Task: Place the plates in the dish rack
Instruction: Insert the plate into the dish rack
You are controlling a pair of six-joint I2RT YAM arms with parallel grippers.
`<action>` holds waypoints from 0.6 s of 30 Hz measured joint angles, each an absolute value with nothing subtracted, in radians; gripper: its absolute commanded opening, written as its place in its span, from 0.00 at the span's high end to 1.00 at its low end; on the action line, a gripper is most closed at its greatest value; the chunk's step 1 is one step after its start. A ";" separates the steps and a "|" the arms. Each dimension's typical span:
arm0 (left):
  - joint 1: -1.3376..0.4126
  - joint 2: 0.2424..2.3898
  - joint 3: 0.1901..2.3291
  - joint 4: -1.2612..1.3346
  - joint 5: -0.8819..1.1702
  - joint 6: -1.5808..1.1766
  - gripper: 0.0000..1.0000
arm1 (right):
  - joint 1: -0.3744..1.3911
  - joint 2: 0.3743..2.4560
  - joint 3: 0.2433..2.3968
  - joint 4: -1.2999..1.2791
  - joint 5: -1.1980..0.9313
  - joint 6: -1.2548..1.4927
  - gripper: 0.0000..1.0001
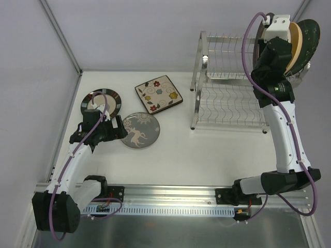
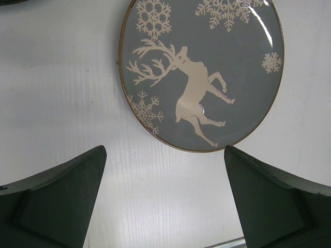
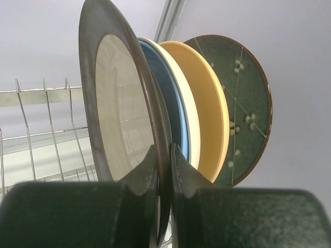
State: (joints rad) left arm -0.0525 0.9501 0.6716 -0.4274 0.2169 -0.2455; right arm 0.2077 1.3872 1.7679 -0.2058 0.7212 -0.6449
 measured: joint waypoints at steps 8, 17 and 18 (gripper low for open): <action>-0.052 0.954 0.672 -0.428 0.217 -0.246 0.01 | 0.206 1.388 1.769 -0.213 0.714 -0.641 0.99; -0.052 0.955 0.672 -0.428 0.217 -0.246 0.01 | 0.189 1.427 1.799 -0.234 0.699 -0.614 0.99; -0.052 0.955 0.672 -0.428 0.217 -0.246 0.01 | 0.188 1.434 1.801 -0.233 0.697 -0.611 0.99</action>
State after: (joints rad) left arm -0.0525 0.9554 0.6716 -0.4282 0.2169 -0.2459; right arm 0.1883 1.4338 1.8011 -0.2329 0.6971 -0.6113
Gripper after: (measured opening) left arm 0.990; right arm 0.087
